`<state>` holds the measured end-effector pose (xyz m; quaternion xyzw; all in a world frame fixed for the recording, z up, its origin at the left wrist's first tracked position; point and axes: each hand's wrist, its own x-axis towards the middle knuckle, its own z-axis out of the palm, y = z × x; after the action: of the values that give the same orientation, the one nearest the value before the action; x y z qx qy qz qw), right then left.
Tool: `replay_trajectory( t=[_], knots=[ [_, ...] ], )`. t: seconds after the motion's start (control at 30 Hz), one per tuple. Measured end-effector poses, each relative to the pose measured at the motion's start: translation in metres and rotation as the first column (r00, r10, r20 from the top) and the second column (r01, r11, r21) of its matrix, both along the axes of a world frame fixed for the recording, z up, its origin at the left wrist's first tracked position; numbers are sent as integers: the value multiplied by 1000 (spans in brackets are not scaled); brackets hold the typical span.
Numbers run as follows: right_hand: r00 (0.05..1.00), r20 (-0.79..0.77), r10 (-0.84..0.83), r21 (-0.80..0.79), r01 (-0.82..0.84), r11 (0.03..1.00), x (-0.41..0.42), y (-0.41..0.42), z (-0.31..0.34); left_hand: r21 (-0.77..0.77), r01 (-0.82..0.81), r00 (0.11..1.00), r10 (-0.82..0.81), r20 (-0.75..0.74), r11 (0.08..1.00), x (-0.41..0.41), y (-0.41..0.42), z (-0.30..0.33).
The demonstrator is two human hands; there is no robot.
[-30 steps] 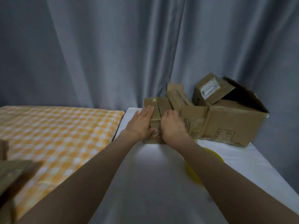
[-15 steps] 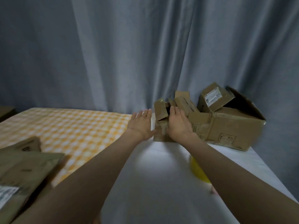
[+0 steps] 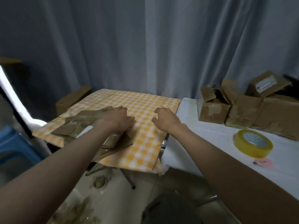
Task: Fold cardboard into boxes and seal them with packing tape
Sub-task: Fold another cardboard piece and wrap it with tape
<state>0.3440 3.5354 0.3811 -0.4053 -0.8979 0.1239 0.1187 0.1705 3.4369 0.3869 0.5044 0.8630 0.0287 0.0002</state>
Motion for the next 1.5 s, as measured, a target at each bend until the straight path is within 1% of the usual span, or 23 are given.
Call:
replay_trajectory(
  t=[0.17,0.27,0.33,0.43,0.5,0.57,0.63,0.67,0.7,0.77,0.8,0.87,0.9,0.93,1.0,1.03,1.07,1.17,1.2,1.3,1.33,1.43,1.5],
  knots=[
    [988,-37,151,-128,-154,980,-55,-26,-27,-47,-80,997,80,19,996,-39,-37,-22],
    [987,-43,157,-176,-162,971,-82,-35,-47,-59,-174,976,180,119,983,-52,-51,-42],
    [991,-58,119,-243,-130,961,-98,-35,-58,-102,-199,959,215,185,975,-57,-59,-61],
    [983,-178,-48,-395,-26,918,-117,-27,-73,-128,-152,959,177,222,980,-56,-65,-89],
    [942,-269,-202,-479,52,877,-126,-21,-81,-94,-145,959,164,233,985,-56,-65,-94],
    [844,-378,-381,-617,77,783,-130,-22,-83,-51,-138,954,147,260,989,-56,-64,-86],
    [693,-464,-551,-758,11,652,-130,-21,-79,15,-117,963,110,247,993,-55,-65,-73],
    [640,-484,-596,-788,-23,615,-127,-17,-74,57,-101,971,86,221,993,-55,-65,-66],
    [615,-501,-609,-789,-35,613,-121,-11,-65,102,-83,977,61,203,991,-55,-65,-59],
    [569,-559,-604,-755,-49,653,-99,4,-45,199,-32,975,-13,220,979,-51,-65,-47],
    [534,-591,-604,-743,-70,665,-83,12,-33,264,10,965,-79,252,965,-46,-64,-42],
    [445,-633,-634,-742,-115,661,-42,25,-10,404,136,916,-270,295,905,-27,-60,-30],
    [407,-633,-658,-754,-131,644,-19,29,-2,437,217,893,-358,272,873,-15,-57,-25],
    [381,-625,-681,-768,-143,624,6,32,4,438,304,883,-423,204,846,-4,-51,-21],
    [354,-591,-725,-800,-141,583,55,35,8,413,446,870,-493,7,794,20,-34,-17],
    [334,-570,-750,-817,-136,560,79,36,8,414,479,864,-500,-65,774,35,-25,-15],
    [303,-560,-771,-827,-150,542,101,36,7,419,493,860,-499,-104,762,51,-17,-14],
    [176,-574,-799,-807,-289,516,158,33,1,403,510,854,-502,-135,760,104,5,-16],
    [150,-586,-796,-788,-333,517,173,31,-3,395,526,845,-514,-144,753,120,12,-18],
    [163,-625,-764,-760,-353,546,207,22,-13,389,552,827,-542,-149,737,164,30,-25],
    [161,-629,-760,-751,-376,542,215,19,-18,393,549,828,-543,-139,738,177,36,-27],
    [111,-626,-772,-714,-478,511,236,18,-34,388,533,835,-540,-101,752,212,55,-31],
    [81,-646,-759,-685,-502,529,246,18,-40,399,516,835,-548,-38,758,231,65,-33]
  ],
)
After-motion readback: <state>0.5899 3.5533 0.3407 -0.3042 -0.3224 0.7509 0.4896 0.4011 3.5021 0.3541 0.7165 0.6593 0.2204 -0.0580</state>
